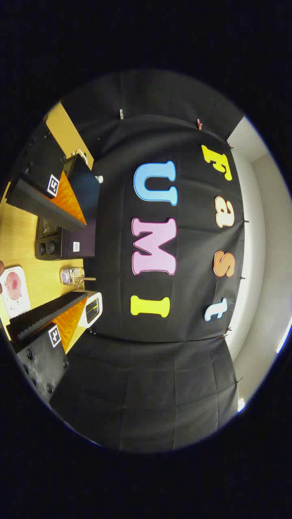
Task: Open the toaster oven, put the food inside, and close the toaster oven door.
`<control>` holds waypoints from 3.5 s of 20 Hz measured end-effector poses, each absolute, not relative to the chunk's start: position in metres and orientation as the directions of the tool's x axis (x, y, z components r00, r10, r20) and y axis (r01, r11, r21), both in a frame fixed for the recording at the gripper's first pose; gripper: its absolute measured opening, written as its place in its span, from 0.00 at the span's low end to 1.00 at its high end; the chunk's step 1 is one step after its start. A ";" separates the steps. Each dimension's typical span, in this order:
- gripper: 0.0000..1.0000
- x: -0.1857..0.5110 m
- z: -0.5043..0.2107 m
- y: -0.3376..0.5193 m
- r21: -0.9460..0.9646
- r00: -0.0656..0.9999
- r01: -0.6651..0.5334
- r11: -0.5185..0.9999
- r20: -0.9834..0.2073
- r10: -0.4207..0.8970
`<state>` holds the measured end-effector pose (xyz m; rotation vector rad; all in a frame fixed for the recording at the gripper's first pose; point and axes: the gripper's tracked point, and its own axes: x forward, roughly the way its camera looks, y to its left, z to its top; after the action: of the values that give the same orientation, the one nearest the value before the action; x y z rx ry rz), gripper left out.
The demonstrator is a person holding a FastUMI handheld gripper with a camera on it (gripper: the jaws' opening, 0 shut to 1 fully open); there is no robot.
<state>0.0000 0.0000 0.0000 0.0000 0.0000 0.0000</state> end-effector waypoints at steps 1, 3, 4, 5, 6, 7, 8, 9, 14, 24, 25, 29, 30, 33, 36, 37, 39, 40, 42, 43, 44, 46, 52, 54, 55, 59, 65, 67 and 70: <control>0.98 -0.002 0.000 0.001 -0.002 1.000 -0.001 1.000 0.002 0.001; 0.98 -0.006 0.001 0.001 -0.005 1.000 -0.001 1.000 0.004 0.001; 0.98 -0.007 0.002 0.001 -0.004 1.000 -0.003 1.000 0.005 0.003; 0.98 -0.010 0.003 0.002 -0.004 1.000 -0.004 1.000 0.009 0.004; 0.98 -0.011 0.004 0.002 -0.007 1.000 -0.004 1.000 0.012 0.004; 0.98 -0.013 0.004 0.003 -0.010 1.000 -0.006 1.000 0.014 0.006; 0.98 -0.014 0.004 0.004 -0.012 1.000 -0.009 1.000 0.012 0.009; 0.98 -0.016 0.003 0.005 -0.011 1.000 -0.012 1.000 0.011 0.013; 0.98 -0.021 0.002 0.008 -0.011 1.000 -0.019 1.000 0.008 0.019; 0.98 -0.012 -0.012 0.025 -0.017 0.999 -0.026 1.000 -0.037 0.025; 0.98 -0.009 -0.014 0.027 -0.009 0.998 -0.027 1.000 -0.049 0.026; 0.98 0.006 -0.027 0.044 0.014 0.995 -0.030 0.999 -0.097 0.031; 0.98 0.010 -0.031 0.051 0.018 0.993 -0.037 0.999 -0.112 0.039; 0.98 0.022 -0.041 0.072 0.037 0.989 -0.055 0.998 -0.138 0.059; 0.98 0.035 -0.048 0.092 0.045 0.987 -0.064 0.997 -0.145 0.070; 0.98 0.039 -0.050 0.100 0.048 0.986 -0.069 0.996 -0.150 0.075; 0.98 0.047 -0.055 0.114 0.054 0.984 -0.077 0.996 -0.159 0.085; 0.98 0.051 -0.058 0.121 0.059 0.982 -0.081 0.995 -0.165 0.090; 0.98 0.058 -0.064 0.135 0.072 0.980 -0.086 0.994 -0.175 0.098; 0.98 0.063 -0.068 0.140 0.076 0.979 -0.085 0.993 -0.180 0.098; 0.98 0.067 -0.073 0.146 0.079 0.977 -0.084 0.993 -0.189 0.098; 0.99 0.077 -0.083 0.156 0.084 0.974 -0.080 0.993 -0.205 0.096; 0.98 0.108 -0.130 0.179 0.078 0.950 -0.073 0.994 -0.298 0.093; 0.98 0.109 -0.147 0.185 0.084 0.937 -0.078 0.993 -0.335 0.102; 0.99 0.108 -0.152 0.189 0.083 0.933 -0.082 0.993 -0.345 0.106; 0.98 0.109 -0.168 0.187 0.070 0.919 -0.065 0.995 -0.385 0.087; 1.00 0.107 -0.172 0.194 0.039 0.917 -0.077 0.996 -0.389 0.086; 1.00 0.100 -0.173 0.191 0.029 0.911 -0.086 0.996 -0.403 0.090; 0.99 0.083 -0.181 0.190 0.040 0.901 -0.078 0.996 -0.425 0.087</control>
<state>0.0825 0.1900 -0.1806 0.0224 0.4403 0.0852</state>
